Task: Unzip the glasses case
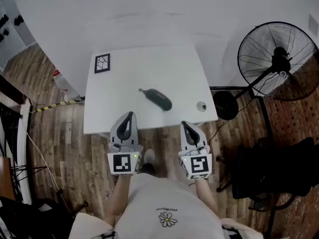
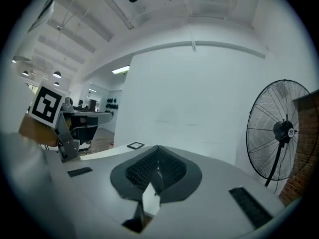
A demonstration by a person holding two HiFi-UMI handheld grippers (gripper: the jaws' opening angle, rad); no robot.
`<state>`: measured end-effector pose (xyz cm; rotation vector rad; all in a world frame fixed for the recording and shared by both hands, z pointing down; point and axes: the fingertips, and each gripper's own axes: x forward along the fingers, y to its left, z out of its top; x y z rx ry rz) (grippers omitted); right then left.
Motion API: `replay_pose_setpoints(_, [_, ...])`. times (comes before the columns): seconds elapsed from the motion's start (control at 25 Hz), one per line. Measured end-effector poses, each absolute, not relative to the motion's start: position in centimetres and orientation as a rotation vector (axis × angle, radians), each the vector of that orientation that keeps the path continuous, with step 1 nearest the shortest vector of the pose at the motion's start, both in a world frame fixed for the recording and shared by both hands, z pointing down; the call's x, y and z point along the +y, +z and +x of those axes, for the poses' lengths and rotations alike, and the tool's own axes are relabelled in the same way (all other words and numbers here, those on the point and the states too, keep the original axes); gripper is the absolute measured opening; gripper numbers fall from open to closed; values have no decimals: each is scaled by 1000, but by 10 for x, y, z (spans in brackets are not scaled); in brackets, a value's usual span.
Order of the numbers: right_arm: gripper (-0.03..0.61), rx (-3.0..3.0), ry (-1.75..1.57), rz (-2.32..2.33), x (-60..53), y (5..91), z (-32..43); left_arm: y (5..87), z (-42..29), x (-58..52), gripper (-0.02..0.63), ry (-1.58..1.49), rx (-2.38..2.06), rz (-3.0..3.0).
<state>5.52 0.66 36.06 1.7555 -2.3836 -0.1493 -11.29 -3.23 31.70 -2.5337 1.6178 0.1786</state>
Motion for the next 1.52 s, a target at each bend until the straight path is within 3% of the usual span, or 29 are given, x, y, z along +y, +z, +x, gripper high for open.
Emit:
replay_pose_setpoints(0.4, [6, -2341, -141, 1751, -109, 375, 30, 334, -132, -154, 12, 140, 1629, -2571])
replay_pose_setpoints(1.2, [6, -2346, -81, 1782, -162, 393, 63, 338, -84, -195, 12, 128, 1661, -2552])
replay_pose_setpoints(1.52, [8, -2379, 1, 1734, -166, 404, 56, 358, -71, -205, 12, -41, 1587, -2610])
